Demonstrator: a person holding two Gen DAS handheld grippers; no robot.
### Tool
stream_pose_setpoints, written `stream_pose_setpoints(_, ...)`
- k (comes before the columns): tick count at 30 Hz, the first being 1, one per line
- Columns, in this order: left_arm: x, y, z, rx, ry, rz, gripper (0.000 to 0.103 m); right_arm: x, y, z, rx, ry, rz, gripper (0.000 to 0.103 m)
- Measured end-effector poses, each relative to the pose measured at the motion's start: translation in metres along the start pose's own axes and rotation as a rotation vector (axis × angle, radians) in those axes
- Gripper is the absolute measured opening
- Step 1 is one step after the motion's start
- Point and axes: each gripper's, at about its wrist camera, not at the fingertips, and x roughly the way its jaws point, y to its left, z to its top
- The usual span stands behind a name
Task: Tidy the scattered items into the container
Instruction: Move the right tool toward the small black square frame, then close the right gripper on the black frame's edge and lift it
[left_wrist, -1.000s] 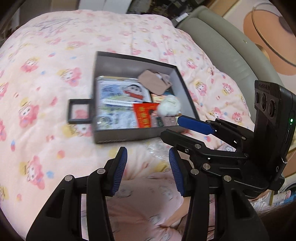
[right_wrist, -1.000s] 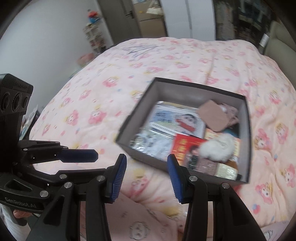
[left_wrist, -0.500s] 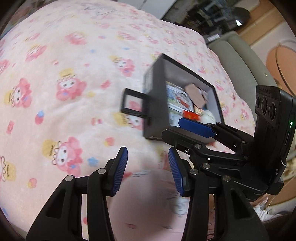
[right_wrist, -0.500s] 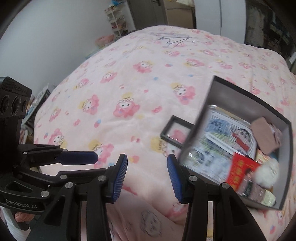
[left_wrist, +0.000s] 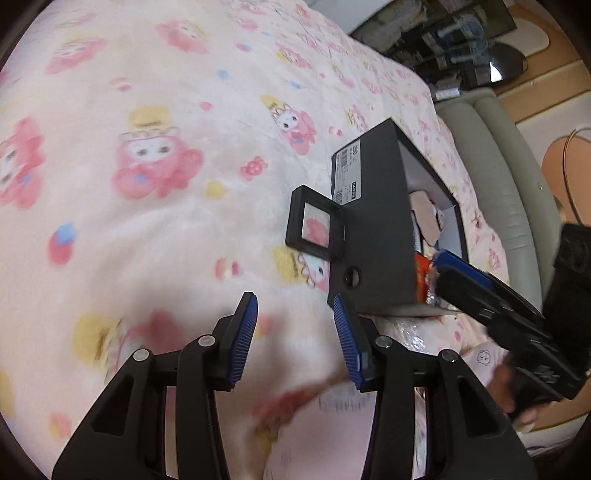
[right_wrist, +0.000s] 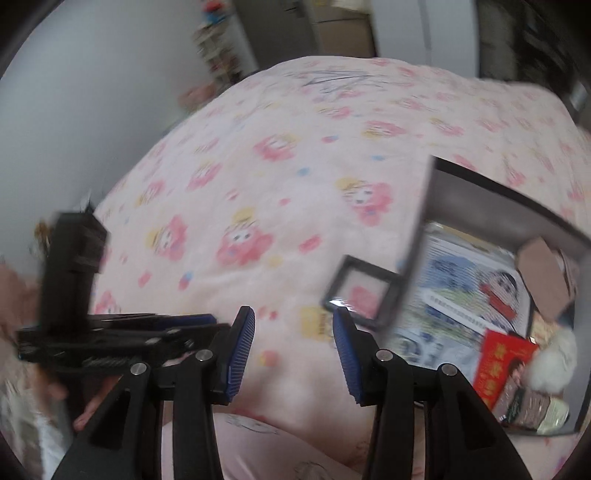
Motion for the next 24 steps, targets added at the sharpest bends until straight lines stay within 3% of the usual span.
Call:
stream_pose_setpoints(5, 0.054, 0.005, 0.033, 0.012, 0.087, 0.049, 0.044, -0.006, -0.037, 0.003, 0.084, -0.009, 0.004, 0.041)
stream_pose_setpoints(11, 0.092, 0.002, 0.056, 0.020, 0.147, -0.007, 0.044, 0.010, -0.054, 0.005, 0.127, 0.012, 0.004, 0.041)
stream_pose_setpoints(13, 0.100, -0.005, 0.058, 0.047, 0.151, 0.008, 0.035, 0.016, -0.056, 0.005, 0.133, 0.022, 0.003, 0.041)
stream_pose_setpoints(15, 0.108, -0.009, 0.057, 0.066, 0.166, 0.069, 0.012, 0.021, -0.056, 0.004, 0.124, 0.032, -0.032, 0.041)
stream_pose_setpoints(18, 0.101, -0.010, 0.050, 0.073, 0.147, 0.087, 0.012, 0.027, -0.053, 0.003, 0.108, 0.047, -0.073, 0.041)
stream_pose_setpoints(24, 0.043, 0.011, 0.006, 0.011, 0.038, 0.129, 0.012, 0.016, -0.019, 0.003, 0.005, 0.029, -0.032, 0.041)
